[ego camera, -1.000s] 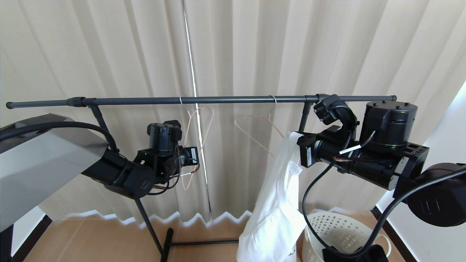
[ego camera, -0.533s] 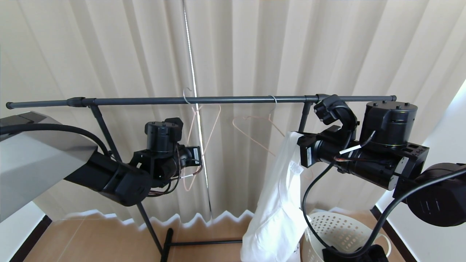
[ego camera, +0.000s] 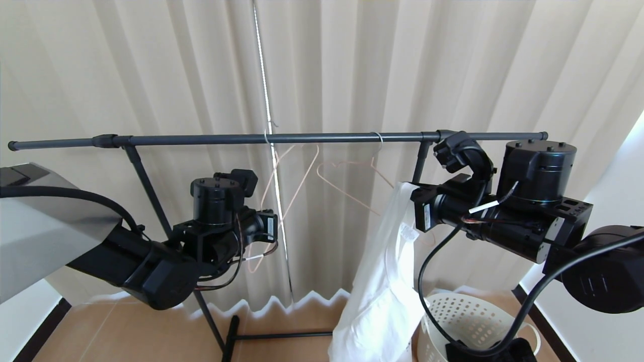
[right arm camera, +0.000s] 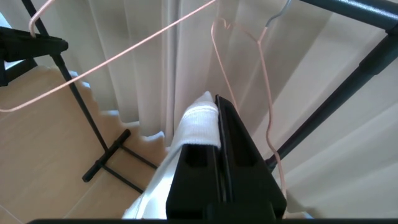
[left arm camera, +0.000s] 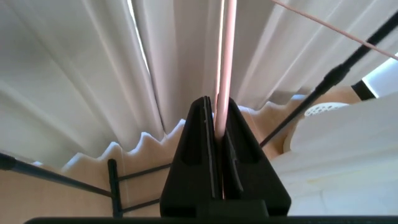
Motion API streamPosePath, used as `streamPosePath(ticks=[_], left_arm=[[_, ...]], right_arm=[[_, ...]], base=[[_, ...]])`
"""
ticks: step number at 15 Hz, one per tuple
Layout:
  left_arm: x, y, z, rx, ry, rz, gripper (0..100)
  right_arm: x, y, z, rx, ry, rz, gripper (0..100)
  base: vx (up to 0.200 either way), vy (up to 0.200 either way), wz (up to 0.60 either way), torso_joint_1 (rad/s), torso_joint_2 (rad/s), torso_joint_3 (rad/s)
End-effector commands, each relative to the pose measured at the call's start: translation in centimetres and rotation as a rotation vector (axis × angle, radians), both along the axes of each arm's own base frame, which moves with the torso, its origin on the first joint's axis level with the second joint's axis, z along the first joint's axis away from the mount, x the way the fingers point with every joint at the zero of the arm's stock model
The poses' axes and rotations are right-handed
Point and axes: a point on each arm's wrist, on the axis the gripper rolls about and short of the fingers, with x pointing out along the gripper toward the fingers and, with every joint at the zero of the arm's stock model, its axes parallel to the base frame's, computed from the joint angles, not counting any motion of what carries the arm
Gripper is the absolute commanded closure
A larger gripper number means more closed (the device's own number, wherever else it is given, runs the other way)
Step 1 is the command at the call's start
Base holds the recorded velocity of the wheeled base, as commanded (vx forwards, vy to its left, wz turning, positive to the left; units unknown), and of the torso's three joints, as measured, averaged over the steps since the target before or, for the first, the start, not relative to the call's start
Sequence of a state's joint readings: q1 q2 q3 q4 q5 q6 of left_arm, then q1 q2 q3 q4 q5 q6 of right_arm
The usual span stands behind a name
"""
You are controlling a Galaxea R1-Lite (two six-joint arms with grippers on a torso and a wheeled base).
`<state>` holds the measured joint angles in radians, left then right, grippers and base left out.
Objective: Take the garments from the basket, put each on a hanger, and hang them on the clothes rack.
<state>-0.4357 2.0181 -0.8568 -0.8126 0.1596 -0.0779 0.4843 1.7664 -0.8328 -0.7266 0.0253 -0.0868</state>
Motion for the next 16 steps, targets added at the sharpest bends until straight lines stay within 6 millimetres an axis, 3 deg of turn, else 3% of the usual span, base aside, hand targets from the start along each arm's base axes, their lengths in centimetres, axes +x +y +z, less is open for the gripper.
streamPosePath(ticks=[1,8,16], left_arm=[[-0.9,0.3,0.3,0.015,0.002,-0.021,100],[-4.1,0.3,0.7,0.070,0.008,-0.136,100],[-7.7,1.8,0.3,0.112,0.031,-0.399,100]], right_arm=[[0.0,0.0,0.1,0.000,-0.002,0.001,100],[0.3,0.1,0.6,-0.004,-0.019,-0.049,100],[2.5,0.2,1.1,-0.146,-0.078,-0.447,100]], base=[[0.000,0.000,0.00,0.000,0.00,0.000],[0.000,0.000,0.00,0.000,0.00,0.000],[0.000,0.000,0.00,0.000,0.00,0.000]])
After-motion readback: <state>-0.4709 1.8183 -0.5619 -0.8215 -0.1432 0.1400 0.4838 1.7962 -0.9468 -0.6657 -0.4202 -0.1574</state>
